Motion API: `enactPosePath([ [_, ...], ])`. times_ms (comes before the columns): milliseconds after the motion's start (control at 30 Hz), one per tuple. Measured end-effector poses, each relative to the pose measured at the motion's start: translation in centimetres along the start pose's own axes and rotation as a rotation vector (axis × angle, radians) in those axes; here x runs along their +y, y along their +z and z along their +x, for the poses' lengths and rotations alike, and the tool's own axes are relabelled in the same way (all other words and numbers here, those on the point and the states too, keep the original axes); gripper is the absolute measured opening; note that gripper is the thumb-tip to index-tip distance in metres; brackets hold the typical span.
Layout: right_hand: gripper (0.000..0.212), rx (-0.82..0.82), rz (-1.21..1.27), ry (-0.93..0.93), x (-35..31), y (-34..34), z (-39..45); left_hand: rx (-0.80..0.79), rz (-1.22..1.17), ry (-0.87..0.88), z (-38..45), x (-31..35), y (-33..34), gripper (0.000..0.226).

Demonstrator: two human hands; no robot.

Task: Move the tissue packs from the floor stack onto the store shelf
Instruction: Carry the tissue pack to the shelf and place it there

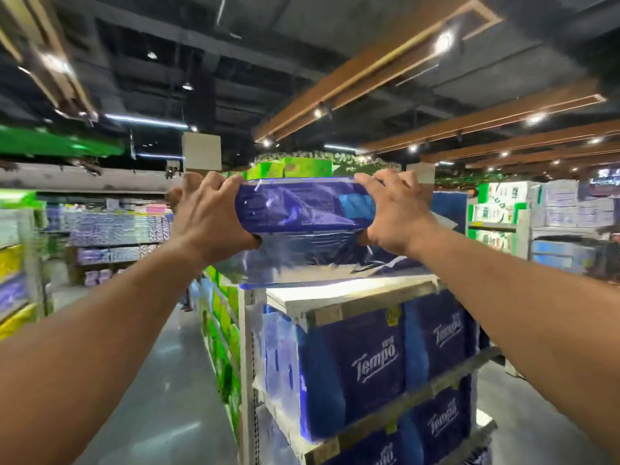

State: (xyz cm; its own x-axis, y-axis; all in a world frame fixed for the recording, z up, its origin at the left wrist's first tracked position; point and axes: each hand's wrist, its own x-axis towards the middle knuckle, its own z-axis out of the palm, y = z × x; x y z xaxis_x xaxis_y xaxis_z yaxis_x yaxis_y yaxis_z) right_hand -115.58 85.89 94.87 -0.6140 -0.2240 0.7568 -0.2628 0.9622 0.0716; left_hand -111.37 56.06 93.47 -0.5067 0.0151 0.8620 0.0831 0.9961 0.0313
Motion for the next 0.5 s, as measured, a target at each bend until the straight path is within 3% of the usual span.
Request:
enactPosePath([
  [367,0.123,-0.180,0.161,-0.106,6.1,14.2,14.2,-0.211,0.221,-0.115,9.5,0.7,12.7,0.099],
  [500,0.115,-0.270,0.271,-0.126,8.4,16.4,18.7,-0.309,0.292,-0.132,14.1,2.1,14.4,0.095],
])
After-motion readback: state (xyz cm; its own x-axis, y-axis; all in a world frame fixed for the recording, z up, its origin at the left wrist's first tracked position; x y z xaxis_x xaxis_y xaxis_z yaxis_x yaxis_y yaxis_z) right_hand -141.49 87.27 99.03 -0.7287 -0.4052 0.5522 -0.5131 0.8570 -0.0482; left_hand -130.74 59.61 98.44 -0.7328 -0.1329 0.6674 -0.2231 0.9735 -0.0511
